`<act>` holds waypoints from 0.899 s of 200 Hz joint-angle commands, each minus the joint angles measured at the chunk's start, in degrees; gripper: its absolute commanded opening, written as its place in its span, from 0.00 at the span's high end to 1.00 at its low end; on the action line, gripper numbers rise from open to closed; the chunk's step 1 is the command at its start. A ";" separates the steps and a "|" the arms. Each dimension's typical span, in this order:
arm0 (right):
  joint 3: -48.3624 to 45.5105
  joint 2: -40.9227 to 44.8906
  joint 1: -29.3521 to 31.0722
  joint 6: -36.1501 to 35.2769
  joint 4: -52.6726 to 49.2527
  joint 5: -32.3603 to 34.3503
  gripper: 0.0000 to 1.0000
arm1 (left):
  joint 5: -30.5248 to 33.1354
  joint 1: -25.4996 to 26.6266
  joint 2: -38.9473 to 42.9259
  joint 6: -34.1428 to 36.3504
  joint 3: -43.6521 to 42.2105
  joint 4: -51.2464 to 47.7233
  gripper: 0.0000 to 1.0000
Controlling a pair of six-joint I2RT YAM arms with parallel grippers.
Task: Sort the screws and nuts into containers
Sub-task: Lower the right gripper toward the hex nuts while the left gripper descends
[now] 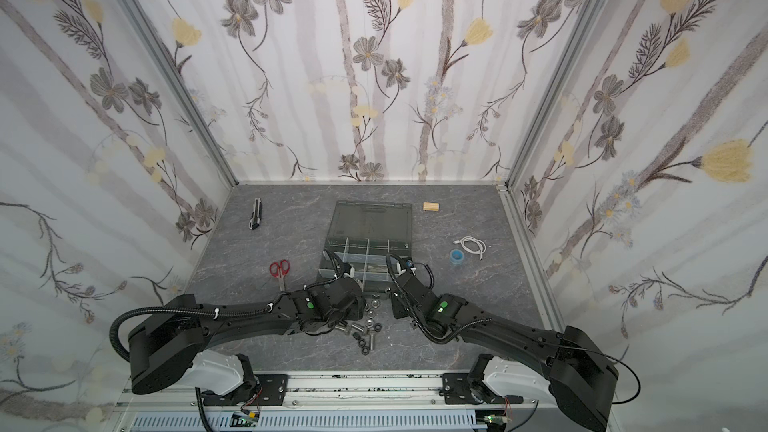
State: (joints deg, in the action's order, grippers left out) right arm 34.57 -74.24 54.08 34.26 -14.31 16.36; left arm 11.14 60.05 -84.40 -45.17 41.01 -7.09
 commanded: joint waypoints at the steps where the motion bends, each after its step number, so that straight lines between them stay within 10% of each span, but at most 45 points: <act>1: -0.42 0.71 0.05 0.80 2.78 -0.13 0.48 | 0.48 0.48 -0.77 -1.30 0.56 0.24 0.44; 180: -1.32 3.84 0.01 2.09 1.26 1.01 0.47 | 0.99 1.83 -5.89 -0.71 3.09 0.15 0.45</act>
State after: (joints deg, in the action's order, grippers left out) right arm 33.19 -70.57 54.04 35.55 -14.39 16.45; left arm 11.22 61.78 -89.14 -45.54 43.07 -7.18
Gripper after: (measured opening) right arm 0.528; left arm 0.556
